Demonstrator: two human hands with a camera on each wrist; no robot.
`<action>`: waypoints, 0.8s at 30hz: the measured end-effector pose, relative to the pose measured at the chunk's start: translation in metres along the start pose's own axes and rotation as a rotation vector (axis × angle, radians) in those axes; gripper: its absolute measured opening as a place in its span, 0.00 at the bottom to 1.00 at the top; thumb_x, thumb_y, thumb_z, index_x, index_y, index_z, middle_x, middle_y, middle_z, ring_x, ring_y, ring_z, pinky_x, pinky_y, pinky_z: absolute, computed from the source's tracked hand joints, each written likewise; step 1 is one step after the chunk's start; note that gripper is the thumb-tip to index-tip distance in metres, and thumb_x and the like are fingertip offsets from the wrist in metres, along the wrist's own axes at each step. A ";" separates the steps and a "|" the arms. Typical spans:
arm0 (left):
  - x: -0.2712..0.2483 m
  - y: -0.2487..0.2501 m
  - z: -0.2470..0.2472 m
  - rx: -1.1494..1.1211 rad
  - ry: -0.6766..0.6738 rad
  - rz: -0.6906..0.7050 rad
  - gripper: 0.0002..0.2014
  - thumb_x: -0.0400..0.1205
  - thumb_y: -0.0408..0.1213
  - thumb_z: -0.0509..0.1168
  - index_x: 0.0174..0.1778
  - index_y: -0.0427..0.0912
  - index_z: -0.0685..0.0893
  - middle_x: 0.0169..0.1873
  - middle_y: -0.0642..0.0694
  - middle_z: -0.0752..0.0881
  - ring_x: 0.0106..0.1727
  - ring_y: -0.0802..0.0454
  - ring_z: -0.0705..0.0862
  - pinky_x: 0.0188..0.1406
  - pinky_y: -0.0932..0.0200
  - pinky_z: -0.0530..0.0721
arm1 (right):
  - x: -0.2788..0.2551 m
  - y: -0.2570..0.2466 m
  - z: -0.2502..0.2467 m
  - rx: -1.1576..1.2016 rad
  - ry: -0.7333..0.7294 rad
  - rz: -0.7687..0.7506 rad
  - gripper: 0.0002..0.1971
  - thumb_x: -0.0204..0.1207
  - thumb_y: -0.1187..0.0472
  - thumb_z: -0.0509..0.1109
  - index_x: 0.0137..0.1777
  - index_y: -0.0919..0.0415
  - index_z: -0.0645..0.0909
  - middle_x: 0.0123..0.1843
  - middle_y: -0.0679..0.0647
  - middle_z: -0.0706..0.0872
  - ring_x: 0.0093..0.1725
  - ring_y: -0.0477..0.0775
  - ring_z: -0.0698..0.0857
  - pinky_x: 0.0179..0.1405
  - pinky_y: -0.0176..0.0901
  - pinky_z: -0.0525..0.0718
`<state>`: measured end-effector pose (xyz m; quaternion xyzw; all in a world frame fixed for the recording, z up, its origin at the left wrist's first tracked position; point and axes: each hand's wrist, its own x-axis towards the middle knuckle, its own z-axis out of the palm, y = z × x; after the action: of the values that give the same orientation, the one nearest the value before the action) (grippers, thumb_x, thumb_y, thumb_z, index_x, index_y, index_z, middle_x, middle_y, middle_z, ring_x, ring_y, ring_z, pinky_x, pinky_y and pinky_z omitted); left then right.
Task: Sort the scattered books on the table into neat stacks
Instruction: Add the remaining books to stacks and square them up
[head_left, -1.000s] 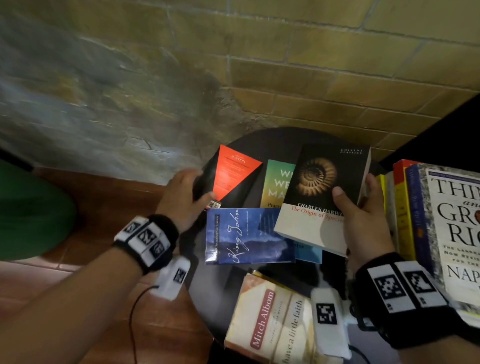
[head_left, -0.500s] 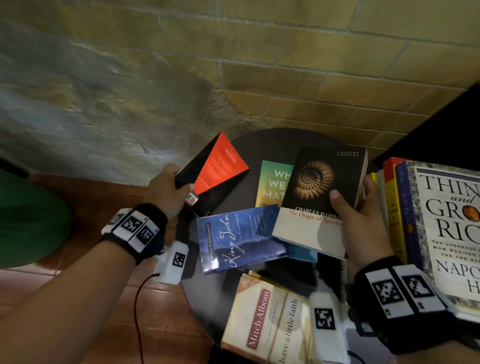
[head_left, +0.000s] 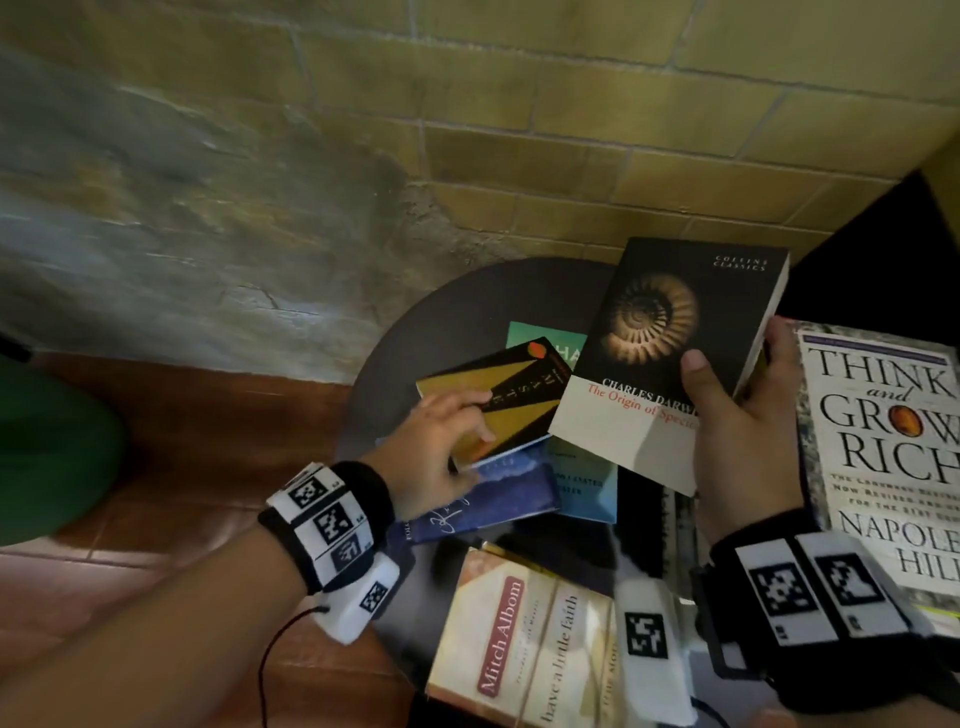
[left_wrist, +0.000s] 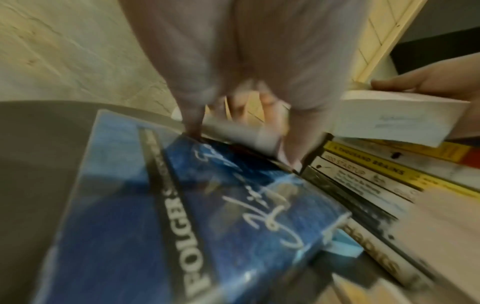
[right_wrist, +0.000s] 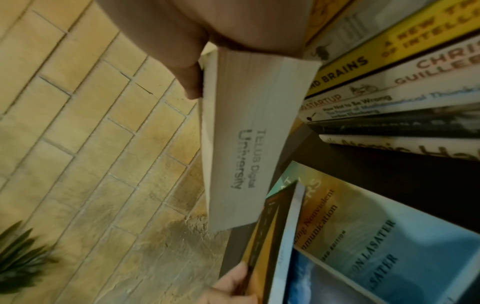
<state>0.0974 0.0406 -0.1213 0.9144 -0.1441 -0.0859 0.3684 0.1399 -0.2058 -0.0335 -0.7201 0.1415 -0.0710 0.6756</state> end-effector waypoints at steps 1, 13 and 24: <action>-0.001 0.001 0.001 -0.014 -0.034 -0.006 0.14 0.74 0.42 0.74 0.54 0.45 0.85 0.73 0.56 0.70 0.75 0.60 0.63 0.71 0.63 0.56 | 0.001 0.000 -0.001 -0.003 -0.007 0.004 0.36 0.77 0.62 0.71 0.82 0.45 0.59 0.77 0.48 0.73 0.68 0.43 0.80 0.57 0.36 0.84; 0.058 -0.011 -0.034 -0.076 -0.156 -0.666 0.43 0.71 0.60 0.74 0.79 0.48 0.67 0.72 0.46 0.79 0.69 0.46 0.80 0.69 0.52 0.77 | -0.012 0.013 0.007 -0.141 -0.077 0.135 0.47 0.64 0.41 0.75 0.80 0.35 0.53 0.80 0.50 0.70 0.74 0.59 0.77 0.67 0.67 0.79; 0.065 0.011 -0.035 -0.706 0.010 -0.635 0.05 0.88 0.37 0.58 0.58 0.43 0.72 0.55 0.41 0.79 0.52 0.48 0.82 0.31 0.63 0.86 | -0.007 0.029 0.021 -0.096 -0.131 0.334 0.45 0.50 0.35 0.76 0.70 0.47 0.73 0.61 0.53 0.86 0.55 0.58 0.89 0.57 0.63 0.86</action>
<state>0.1660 0.0350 -0.0920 0.7326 0.1822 -0.2335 0.6128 0.1364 -0.1855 -0.0632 -0.7211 0.2178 0.0960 0.6507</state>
